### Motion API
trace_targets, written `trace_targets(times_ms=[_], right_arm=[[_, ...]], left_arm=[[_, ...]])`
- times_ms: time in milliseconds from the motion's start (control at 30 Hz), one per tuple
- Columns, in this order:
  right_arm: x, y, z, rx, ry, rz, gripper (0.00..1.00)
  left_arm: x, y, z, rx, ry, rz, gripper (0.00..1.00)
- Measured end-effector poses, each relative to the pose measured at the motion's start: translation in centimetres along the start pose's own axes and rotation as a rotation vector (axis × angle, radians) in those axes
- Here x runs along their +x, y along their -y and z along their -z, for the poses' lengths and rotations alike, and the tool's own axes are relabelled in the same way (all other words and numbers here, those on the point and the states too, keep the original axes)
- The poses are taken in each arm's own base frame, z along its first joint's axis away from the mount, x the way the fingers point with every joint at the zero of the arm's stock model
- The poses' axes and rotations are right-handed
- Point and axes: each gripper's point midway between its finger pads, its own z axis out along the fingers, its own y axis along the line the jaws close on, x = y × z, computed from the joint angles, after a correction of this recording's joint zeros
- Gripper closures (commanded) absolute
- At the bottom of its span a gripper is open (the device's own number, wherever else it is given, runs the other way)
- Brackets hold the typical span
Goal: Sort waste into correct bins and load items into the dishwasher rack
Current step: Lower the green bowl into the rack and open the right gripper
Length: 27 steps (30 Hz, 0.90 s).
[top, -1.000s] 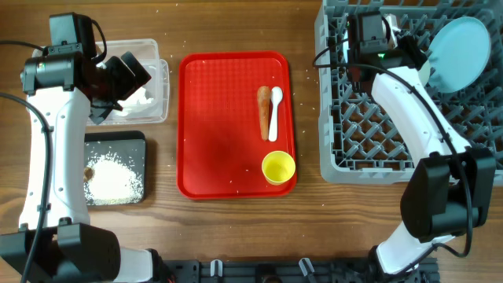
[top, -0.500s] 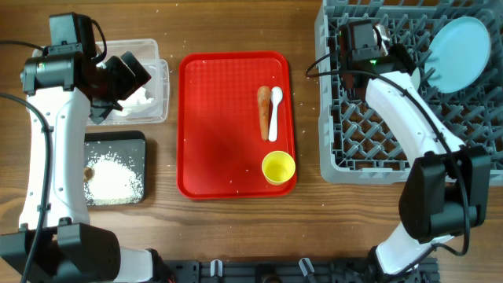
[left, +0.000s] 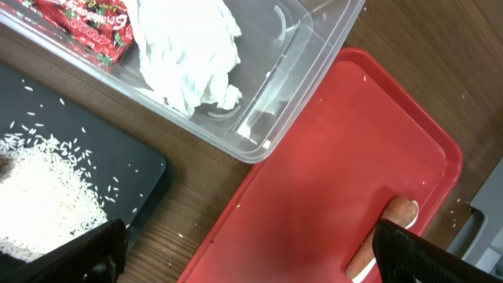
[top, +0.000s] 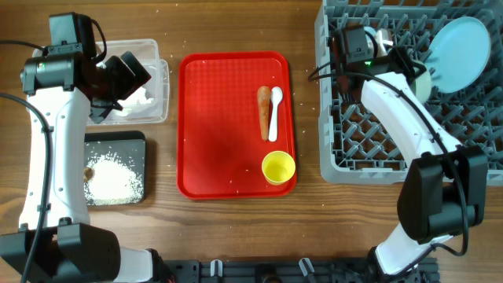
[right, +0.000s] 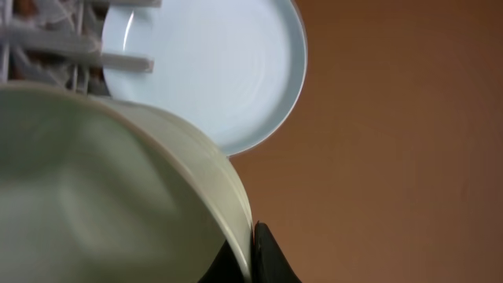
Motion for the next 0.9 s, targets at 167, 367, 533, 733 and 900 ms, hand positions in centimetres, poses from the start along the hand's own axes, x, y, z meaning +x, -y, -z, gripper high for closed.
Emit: trace_targets(times_ms=[167,367,533,733,900], right_arm=[[1.4,-1.7,0.6,-0.05,-0.017,-0.018,0.96],[0.5,-2.4,1.8,-0.08,0.023,-0.084,0.96],[0.4,-2.5,1.8,-0.082,0.024,-0.09,0.95],[0.7,-3.0,2.6,-0.091,0.031,-0.029,0.82],[-0.7,-5.6,6.4,-0.183,0.134,0.035,0.65]], left_arm=[[-0.2,0.2,0.0,0.006,0.01,-0.001,0.0],[-0.3,0.2,0.0,0.007,0.012,-0.001,0.0],[-0.3,0.2,0.0,0.007,0.012,-0.001,0.0],[-0.3,0.2,0.0,0.008,0.012,-0.001,0.0],[-0.3,0.2,0.0,0.008,0.012,-0.001,0.0]])
